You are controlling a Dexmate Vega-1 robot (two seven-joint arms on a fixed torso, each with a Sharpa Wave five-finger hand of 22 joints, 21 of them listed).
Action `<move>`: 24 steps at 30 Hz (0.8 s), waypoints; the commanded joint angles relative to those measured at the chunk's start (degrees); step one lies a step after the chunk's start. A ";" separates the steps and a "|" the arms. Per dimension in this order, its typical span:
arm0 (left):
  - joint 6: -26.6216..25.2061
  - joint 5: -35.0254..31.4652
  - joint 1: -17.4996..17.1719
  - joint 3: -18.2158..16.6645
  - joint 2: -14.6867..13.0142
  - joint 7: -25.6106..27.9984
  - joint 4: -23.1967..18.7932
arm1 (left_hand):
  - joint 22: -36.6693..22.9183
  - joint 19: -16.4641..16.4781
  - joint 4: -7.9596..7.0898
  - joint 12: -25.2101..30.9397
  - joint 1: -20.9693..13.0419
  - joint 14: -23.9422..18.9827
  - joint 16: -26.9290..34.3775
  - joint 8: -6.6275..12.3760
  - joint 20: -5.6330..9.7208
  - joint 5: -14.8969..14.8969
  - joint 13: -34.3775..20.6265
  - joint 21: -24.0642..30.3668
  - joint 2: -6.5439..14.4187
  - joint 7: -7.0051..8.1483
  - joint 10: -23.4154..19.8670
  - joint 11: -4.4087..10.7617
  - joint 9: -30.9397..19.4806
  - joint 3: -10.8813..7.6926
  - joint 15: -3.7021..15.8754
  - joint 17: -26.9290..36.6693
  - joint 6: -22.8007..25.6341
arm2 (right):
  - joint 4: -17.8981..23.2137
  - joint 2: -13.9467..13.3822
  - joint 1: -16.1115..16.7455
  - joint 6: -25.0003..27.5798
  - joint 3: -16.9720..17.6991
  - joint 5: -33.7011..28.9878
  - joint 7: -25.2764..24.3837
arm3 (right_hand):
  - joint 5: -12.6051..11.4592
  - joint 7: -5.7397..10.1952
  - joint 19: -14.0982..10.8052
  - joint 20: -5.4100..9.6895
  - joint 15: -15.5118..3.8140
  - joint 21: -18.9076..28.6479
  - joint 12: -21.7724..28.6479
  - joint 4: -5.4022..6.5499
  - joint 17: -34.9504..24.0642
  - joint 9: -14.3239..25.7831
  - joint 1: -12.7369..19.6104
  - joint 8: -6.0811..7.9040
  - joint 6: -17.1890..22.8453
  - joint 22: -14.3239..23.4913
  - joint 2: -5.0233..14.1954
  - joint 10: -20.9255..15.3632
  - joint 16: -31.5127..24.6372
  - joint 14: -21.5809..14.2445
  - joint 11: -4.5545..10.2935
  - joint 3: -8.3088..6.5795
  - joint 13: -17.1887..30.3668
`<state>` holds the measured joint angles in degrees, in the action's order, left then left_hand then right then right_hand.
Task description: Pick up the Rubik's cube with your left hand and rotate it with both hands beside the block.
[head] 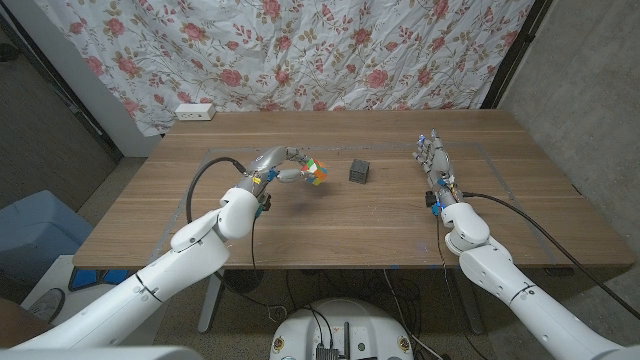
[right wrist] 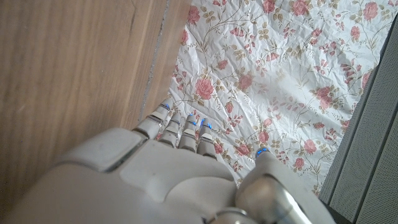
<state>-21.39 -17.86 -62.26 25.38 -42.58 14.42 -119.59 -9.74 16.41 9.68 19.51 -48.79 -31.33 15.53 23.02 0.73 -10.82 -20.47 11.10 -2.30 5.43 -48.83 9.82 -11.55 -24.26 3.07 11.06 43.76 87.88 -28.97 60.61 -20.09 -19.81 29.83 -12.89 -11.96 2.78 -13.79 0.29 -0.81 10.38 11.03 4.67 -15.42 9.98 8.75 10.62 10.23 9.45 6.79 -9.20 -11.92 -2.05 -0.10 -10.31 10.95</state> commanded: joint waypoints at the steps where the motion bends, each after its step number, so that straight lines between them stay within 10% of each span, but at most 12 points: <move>1: 2.76 10.10 -1.40 -1.83 2.39 4.76 1.44 | -0.19 0.19 -0.03 0.29 -0.99 -0.59 0.18 0.73 -0.33 -0.39 -0.28 0.08 1.77 -1.18 -3.03 2.90 -0.36 0.09 8.09 0.14 1.97 | -0.17 0.06 -0.11 -0.18 -0.20 -0.22 0.17 | -0.30 0.07 -0.24 -0.01 0.17 0.33 0.15 0.18 -0.09 0.18 -0.18 0.18 0.28 0.14 0.30 -0.30 -0.32 -0.21 -0.20 -0.40 -0.05; 24: 10.48 21.33 -1.05 -1.80 4.86 8.07 5.14 | -0.24 -0.27 -0.13 -0.45 -0.56 -0.06 -0.04 -0.15 -1.00 -0.39 -0.60 -0.05 1.68 -1.41 -2.05 2.74 -0.42 0.81 8.07 0.07 1.04 | 3.11 -2.57 1.16 1.17 -0.81 -5.50 -2.10 | -0.30 0.18 -0.35 -0.18 0.23 0.38 0.17 -0.07 0.01 0.18 -0.32 0.20 0.38 0.15 0.17 -0.35 -0.36 -0.17 -0.07 -0.68 -0.05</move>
<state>-14.55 -1.15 -63.73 23.32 -38.71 21.33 -116.26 -9.74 15.88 9.58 19.29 -48.50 -31.43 15.53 23.02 0.20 -10.80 -20.81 11.09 -2.01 5.41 -48.82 9.83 -11.55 -23.69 2.96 11.06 43.74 88.94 -29.85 61.21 -20.16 -20.23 27.59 -13.64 -11.96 2.77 -13.80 0.30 -0.81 10.38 11.03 4.73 -15.43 9.98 8.75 10.62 10.22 9.45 6.79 -9.20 -11.92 -2.05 -0.10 -10.72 10.95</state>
